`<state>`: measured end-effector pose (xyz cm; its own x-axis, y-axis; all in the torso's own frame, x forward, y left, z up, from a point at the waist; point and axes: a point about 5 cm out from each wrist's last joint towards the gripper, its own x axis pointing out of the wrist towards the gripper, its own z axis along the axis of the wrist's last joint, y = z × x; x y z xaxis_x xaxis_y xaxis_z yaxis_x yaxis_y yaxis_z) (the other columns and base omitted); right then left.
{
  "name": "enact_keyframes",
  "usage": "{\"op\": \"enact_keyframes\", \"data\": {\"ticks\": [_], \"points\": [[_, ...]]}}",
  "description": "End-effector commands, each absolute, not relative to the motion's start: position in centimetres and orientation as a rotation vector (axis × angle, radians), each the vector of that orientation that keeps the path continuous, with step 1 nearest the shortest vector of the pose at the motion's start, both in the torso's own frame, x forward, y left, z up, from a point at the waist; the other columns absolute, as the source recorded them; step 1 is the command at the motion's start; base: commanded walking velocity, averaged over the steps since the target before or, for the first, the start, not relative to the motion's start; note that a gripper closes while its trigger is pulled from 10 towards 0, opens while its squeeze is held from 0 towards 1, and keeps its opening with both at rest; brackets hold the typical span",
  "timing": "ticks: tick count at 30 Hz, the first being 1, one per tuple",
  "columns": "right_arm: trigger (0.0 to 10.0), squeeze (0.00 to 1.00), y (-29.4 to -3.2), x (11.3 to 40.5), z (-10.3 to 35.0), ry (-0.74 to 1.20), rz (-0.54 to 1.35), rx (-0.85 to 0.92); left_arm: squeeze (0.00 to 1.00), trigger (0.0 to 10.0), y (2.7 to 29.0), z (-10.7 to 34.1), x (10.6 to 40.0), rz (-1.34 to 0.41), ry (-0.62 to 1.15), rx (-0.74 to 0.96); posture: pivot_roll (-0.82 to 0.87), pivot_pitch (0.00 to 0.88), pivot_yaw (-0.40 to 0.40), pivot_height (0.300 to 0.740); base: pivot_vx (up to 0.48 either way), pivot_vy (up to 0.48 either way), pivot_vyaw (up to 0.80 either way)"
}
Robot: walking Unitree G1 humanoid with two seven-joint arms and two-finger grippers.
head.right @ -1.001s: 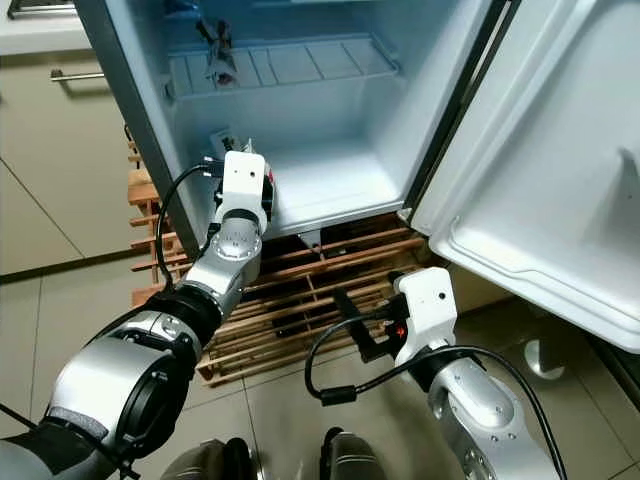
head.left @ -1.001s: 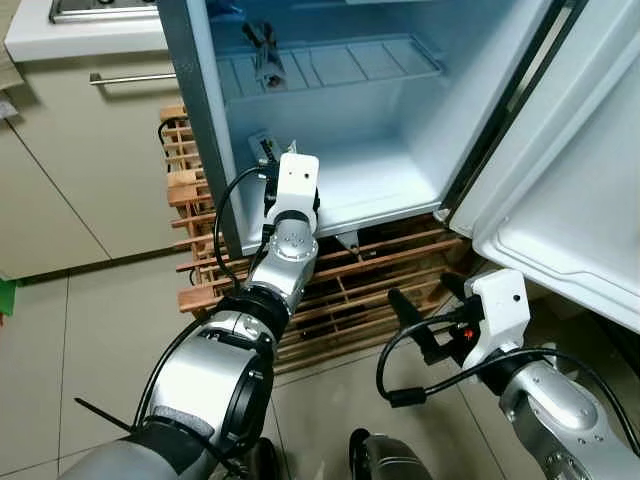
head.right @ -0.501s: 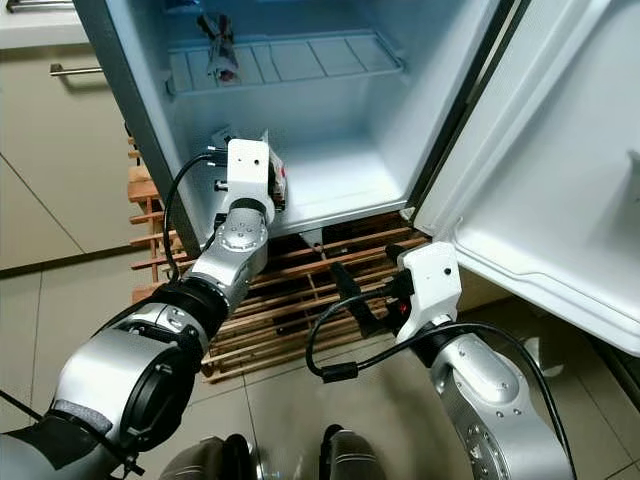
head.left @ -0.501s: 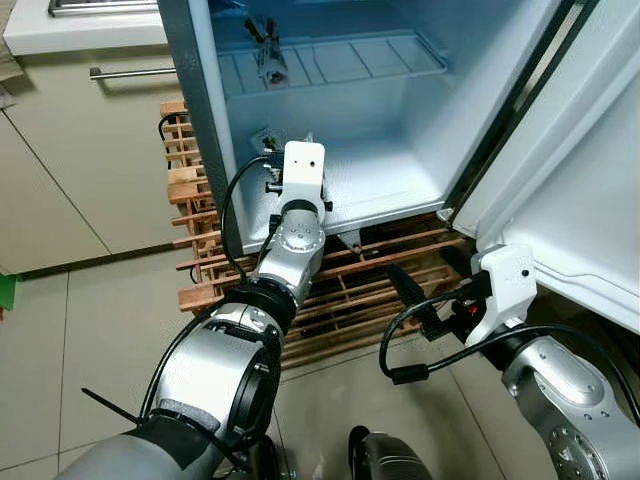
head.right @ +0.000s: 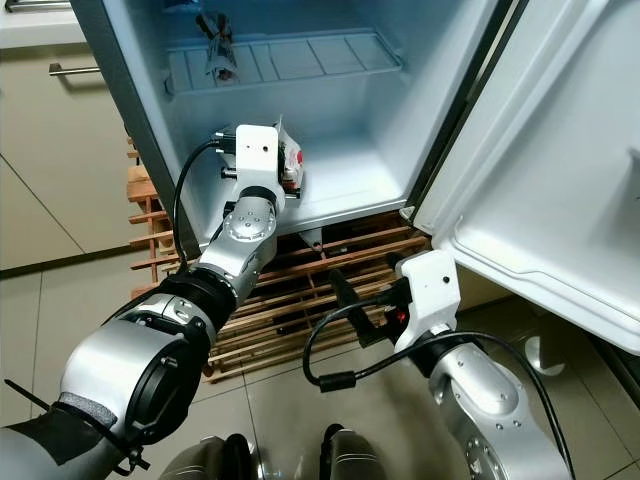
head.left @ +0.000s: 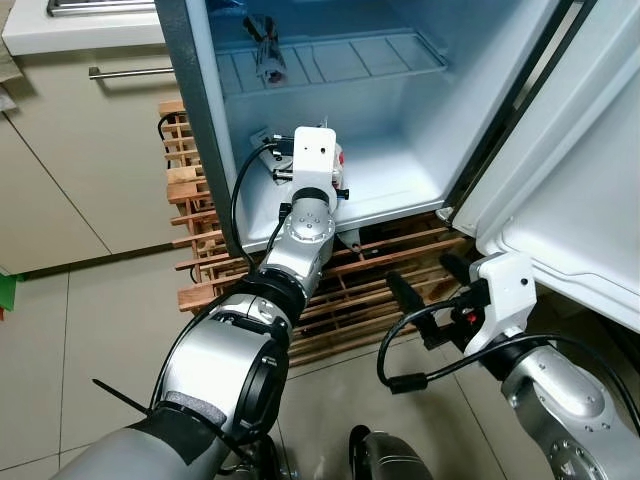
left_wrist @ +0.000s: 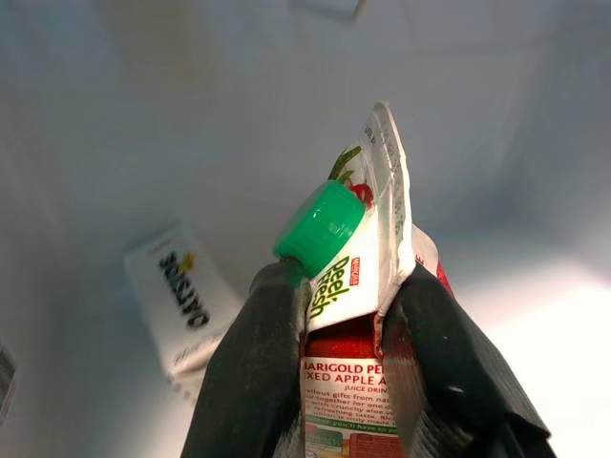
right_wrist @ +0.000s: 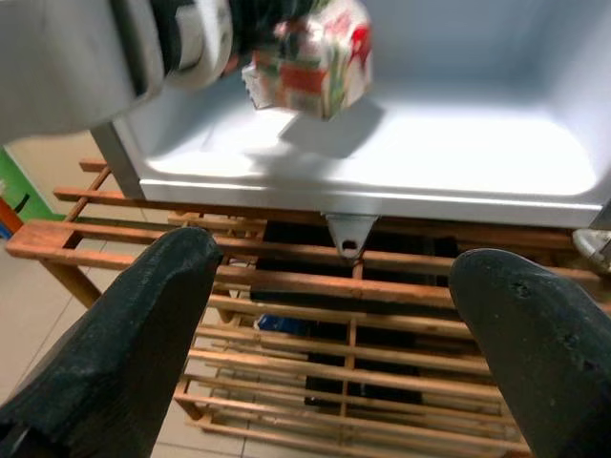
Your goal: Restocking fridge
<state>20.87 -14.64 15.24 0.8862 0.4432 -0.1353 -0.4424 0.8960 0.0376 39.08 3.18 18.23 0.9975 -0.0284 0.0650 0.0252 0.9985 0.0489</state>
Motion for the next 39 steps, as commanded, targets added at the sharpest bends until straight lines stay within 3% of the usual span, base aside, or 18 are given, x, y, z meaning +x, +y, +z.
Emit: {"op": "enact_keyframes", "data": {"ticks": [1, 18, 19, 20, 22, 25, 26, 39], "points": [[10.0, 0.00, -14.3, 20.3, 16.0, 0.118, 0.466, -0.001, 0.00, 0.0, 1.4, 19.6, 38.8, -0.058, -0.134, 0.049, -0.41, 0.198, -0.020, 0.740, 0.000, 0.000, 0.00], [10.0, 0.00, -13.8, 16.8, 16.8, 0.156, 0.465, -0.009, 0.00, 0.0, 4.4, 18.2, 39.2, 0.025, -0.111, 0.061, -0.49, 0.280, -0.050, 0.740, 0.000, 0.000, 0.00], [10.0, 0.00, -13.9, 16.6, 16.8, 0.161, 0.463, -0.010, 0.00, 1.9, 4.5, 18.1, 39.2, 0.024, -0.111, 0.064, -0.49, 0.282, -0.051, 0.740, 0.000, 0.000, 0.00], [10.0, 0.00, -13.9, 16.4, 16.8, 0.167, 0.459, -0.010, 0.00, 6.5, 4.7, 18.0, 39.2, 0.026, -0.112, 0.069, -0.50, 0.285, -0.052, 0.740, 0.000, 0.000, 0.00], [10.0, 0.00, -13.9, 16.1, 16.7, 0.178, 0.453, -0.010, 0.00, 10.0, 5.0, 18.0, 39.3, 0.031, -0.111, 0.076, -0.50, 0.291, -0.054, 0.740, 0.000, 0.000, 0.00], [10.0, 0.00, -14.0, 15.7, 16.7, 0.189, 0.450, -0.010, 0.00, 10.0, 5.2, 18.2, 39.4, 0.035, -0.124, 0.089, -0.50, 0.298, -0.053, 0.740, 0.000, 0.000, 0.00], [10.0, 0.00, -13.9, 15.6, 16.7, 0.193, 0.447, -0.009, 1.00, 10.0, 5.4, 18.5, 39.5, 0.040, -0.138, 0.091, -0.50, 0.302, -0.052, 0.740, 0.000, 0.000, 0.00], [10.0, 0.00, -13.5, 15.4, 16.6, 0.193, 0.427, 0.004, 1.00, 10.0, 5.3, 20.7, 39.9, 0.009, -0.228, 0.077, -0.49, 0.305, -0.028, 0.740, 0.000, 0.000, 0.00]]}}
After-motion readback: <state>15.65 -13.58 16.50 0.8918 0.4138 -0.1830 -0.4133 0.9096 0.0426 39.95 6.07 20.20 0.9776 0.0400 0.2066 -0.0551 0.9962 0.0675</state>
